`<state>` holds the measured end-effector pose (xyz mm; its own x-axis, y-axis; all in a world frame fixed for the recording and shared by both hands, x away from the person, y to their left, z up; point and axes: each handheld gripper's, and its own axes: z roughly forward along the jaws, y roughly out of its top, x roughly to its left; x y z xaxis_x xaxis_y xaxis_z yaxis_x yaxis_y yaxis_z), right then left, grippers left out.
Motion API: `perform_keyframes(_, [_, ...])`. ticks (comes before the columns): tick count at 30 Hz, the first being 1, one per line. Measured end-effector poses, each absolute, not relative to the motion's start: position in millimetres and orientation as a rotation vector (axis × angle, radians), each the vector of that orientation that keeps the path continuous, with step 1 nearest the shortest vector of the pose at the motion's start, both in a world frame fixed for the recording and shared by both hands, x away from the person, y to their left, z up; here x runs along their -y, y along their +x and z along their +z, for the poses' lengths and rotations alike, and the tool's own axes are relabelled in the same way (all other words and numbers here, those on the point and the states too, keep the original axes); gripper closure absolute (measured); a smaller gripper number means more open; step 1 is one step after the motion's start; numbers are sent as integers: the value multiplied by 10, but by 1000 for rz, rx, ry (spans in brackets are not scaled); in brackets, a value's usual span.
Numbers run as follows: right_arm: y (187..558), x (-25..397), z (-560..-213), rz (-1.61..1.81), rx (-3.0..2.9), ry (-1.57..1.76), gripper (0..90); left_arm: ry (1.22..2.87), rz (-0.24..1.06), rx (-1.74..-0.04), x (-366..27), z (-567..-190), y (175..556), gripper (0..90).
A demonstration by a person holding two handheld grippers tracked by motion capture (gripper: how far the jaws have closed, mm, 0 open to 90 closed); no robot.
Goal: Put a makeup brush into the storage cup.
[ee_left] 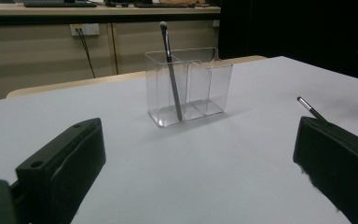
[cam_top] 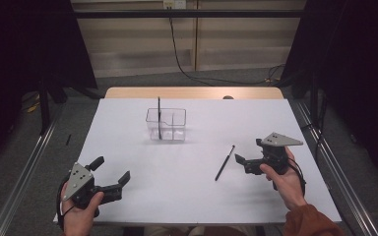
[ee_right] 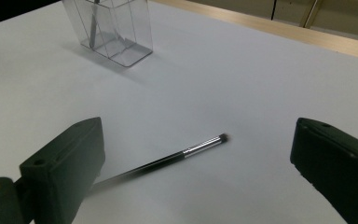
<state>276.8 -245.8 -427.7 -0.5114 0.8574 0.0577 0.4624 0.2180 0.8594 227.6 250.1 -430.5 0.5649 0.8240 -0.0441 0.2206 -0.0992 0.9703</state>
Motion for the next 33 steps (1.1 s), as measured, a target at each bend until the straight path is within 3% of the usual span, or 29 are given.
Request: perform_keyframes(33, [3228,2055,-4313,806,-2462,1382,64,1648,676,-917,-2562,-4314,2308,27])
